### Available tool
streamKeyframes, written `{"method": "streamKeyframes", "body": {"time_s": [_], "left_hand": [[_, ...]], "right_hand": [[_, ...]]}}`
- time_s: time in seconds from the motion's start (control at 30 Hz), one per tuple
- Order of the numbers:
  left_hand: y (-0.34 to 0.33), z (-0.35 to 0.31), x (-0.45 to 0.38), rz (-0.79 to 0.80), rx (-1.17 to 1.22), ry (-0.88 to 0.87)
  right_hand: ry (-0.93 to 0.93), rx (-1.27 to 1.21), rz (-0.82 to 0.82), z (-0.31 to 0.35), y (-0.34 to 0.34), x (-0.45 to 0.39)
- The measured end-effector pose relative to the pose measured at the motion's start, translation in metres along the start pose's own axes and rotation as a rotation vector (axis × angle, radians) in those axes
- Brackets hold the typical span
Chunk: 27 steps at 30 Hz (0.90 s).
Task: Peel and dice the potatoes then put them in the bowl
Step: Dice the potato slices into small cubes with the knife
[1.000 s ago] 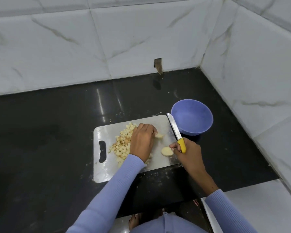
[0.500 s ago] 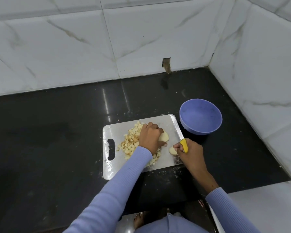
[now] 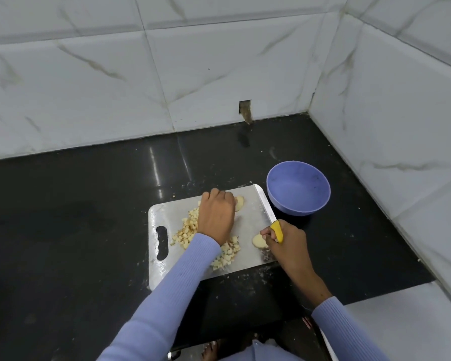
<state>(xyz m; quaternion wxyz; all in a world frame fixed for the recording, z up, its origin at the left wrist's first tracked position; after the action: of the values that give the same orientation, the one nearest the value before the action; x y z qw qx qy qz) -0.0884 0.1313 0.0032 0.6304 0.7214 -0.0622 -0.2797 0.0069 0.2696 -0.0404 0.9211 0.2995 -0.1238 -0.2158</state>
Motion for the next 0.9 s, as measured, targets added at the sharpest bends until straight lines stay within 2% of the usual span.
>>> {"method": "streamKeyframes", "body": {"time_s": [0.1, 0.33, 0.5, 0.6, 0.8, 0.9], "left_hand": [[0.018, 0.029, 0.016, -0.036, 0.158, 0.135], [0.021, 0.104, 0.101, 0.204, 0.576, 0.421], [0.007, 0.143, 0.149, 0.351, 0.551, 0.605], [-0.001, 0.149, 0.162, 0.418, 0.531, 0.655], [-0.006, 0.163, 0.175, 0.439, 0.506, 0.718], [-0.003, 0.168, 0.177, 0.368, 0.498, 0.737]], "right_hand": [[0.038, -0.02, 0.02, 0.007, -0.006, 0.001], [0.205, -0.004, 0.132, 0.04, -0.04, 0.019], [0.256, 0.003, 0.265, 0.052, -0.074, 0.037], [0.274, 0.035, 0.369, 0.06, -0.09, 0.049], [0.446, 0.272, 0.567, 0.069, -0.111, 0.078], [0.506, 0.431, 0.596, 0.058, -0.106, 0.091]]}}
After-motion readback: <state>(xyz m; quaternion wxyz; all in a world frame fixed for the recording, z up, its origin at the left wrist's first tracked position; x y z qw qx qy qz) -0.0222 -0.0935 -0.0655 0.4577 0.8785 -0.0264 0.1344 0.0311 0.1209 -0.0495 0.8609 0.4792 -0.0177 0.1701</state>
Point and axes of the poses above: each hand's wrist, its own x-axis away from the middle knuckle, its own y-axis out of the back of the hand, z = x × y, the point moved 8 cm from there along -x, towards the middle knuckle, and after that the axes turned 5 degrees about -z, right-handed, at the moved point
